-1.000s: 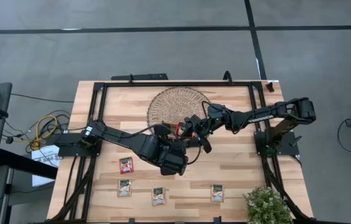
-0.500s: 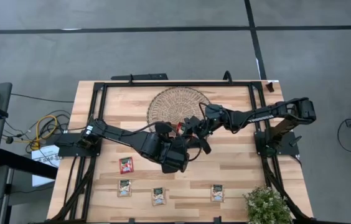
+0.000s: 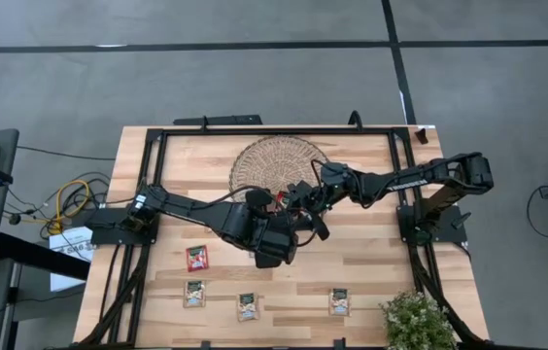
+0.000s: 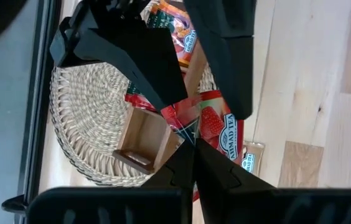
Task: Pick & Place Tea
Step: Put the red tea bag into the middle section of the wooden organizer
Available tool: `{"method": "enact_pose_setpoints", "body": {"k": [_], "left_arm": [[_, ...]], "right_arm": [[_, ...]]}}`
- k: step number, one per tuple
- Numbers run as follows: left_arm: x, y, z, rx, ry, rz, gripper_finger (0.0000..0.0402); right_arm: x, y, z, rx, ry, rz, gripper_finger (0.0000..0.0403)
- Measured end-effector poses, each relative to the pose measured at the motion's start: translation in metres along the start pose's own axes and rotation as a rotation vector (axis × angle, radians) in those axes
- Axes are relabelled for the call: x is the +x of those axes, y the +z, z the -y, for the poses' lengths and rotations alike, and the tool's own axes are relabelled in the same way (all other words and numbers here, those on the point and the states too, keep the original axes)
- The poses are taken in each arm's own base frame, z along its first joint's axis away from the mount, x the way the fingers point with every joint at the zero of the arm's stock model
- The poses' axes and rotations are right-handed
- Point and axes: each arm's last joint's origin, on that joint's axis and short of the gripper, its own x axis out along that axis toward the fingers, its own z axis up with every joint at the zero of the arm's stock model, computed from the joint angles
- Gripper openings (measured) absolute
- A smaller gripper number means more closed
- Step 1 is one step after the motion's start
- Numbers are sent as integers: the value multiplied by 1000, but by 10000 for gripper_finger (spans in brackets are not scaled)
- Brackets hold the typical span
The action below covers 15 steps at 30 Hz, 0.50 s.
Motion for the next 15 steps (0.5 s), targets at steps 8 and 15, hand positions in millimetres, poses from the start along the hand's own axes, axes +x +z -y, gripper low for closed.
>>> {"method": "enact_pose_setpoints", "body": {"k": [8,15], "left_arm": [[4,1,4,8,-17,-7,0],[6,1,5,16,-14,-10,0]], "right_arm": [[-1,1,2,1,-7,3,111],[-1,0,2,3,-9,2,59]]}}
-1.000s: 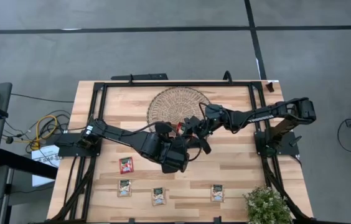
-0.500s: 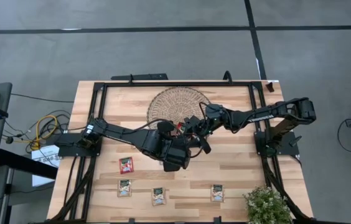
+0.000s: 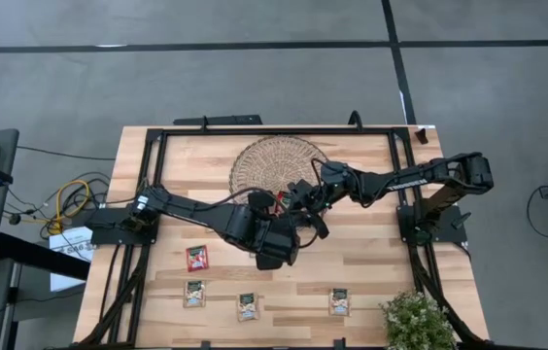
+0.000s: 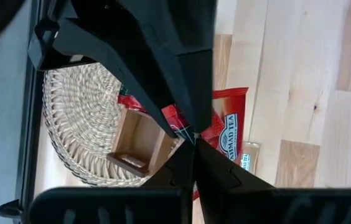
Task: Pick & Place Tea
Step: Put the red tea bag into the middle section of the wooden organizer
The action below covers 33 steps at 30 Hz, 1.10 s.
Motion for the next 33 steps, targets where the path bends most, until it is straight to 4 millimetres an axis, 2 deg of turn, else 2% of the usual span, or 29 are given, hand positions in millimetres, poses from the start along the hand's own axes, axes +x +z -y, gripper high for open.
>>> {"method": "enact_pose_setpoints", "body": {"k": [5,22,27,33], "left_arm": [[0,0,0,0,0,0,0],[0,0,0,-37,-2,2,4],[0,0,0,-48,-3,1,29],[-1,1,0,-61,-5,8,87]], "right_arm": [[0,0,0,2,-1,-4,7],[0,-1,0,6,-6,-4,0],[0,0,1,8,-24,0,0],[0,-1,1,13,-25,1,0]]}}
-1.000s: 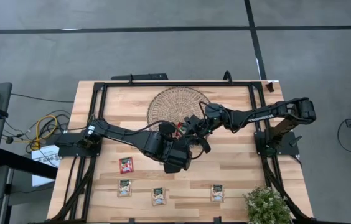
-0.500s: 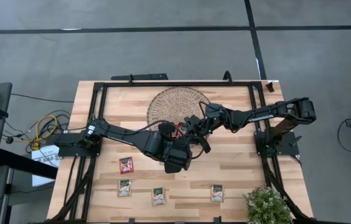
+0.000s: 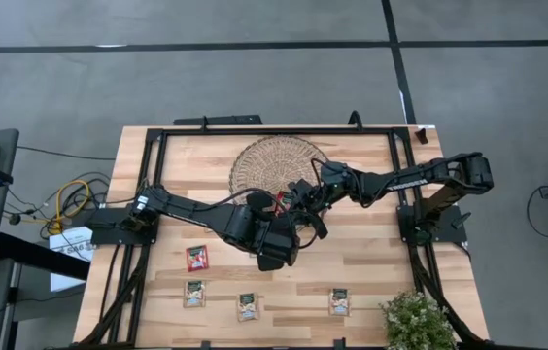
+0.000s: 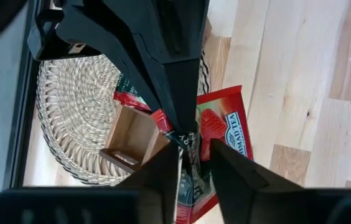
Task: Pick & Place Tea
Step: Put the red tea bag into the middle section of the wooden organizer
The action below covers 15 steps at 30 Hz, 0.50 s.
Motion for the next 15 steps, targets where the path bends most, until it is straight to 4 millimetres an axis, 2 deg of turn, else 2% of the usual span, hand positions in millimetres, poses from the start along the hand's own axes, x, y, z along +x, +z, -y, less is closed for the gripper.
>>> {"method": "enact_pose_setpoints", "body": {"k": [8,15], "left_arm": [[-4,-1,1,4,-5,9,156],[-19,-12,-5,-43,4,-31,167]], "right_arm": [[0,-6,3,26,-68,-42,0],[-2,-10,9,42,-188,-60,0]]}}
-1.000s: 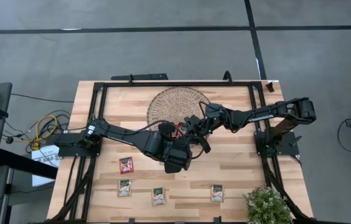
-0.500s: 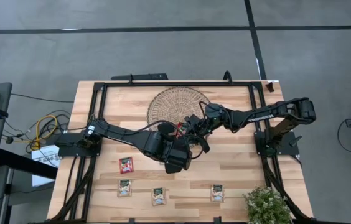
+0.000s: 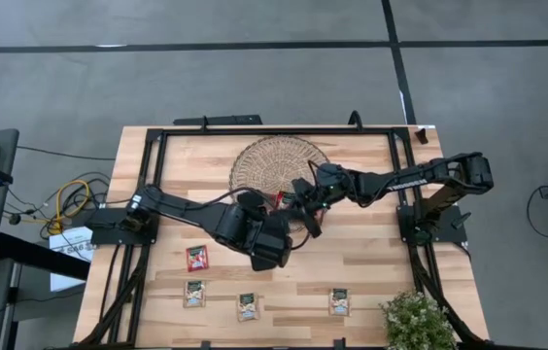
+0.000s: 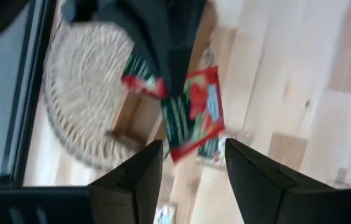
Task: Pick & Place Tea
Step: Put the red tea bag into the middle section of the wooden organizer
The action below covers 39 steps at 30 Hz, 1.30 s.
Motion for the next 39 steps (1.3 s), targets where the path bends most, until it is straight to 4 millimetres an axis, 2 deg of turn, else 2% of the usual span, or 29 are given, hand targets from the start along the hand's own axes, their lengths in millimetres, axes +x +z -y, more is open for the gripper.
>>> {"method": "enact_pose_setpoints", "body": {"k": [8,14,19,22,26,33,39], "left_arm": [[-4,-8,3,-17,-24,-40,167],[-4,-25,-11,-25,64,-50,167],[-16,-61,-44,-157,134,-3,167],[-27,-87,-64,-264,41,103,167],[-31,-123,-82,-353,-131,246,167],[-3,-177,-93,-407,-254,348,167],[22,-204,-91,-440,-357,432,167]], "right_arm": [[-6,4,15,67,-142,50,0],[-17,10,30,122,-192,82,0],[-29,21,33,115,-240,139,0],[-36,27,32,108,-273,177,0],[-40,31,30,101,-320,209,0],[-34,28,24,99,-455,243,0],[-26,19,13,126,-524,205,0]]}}
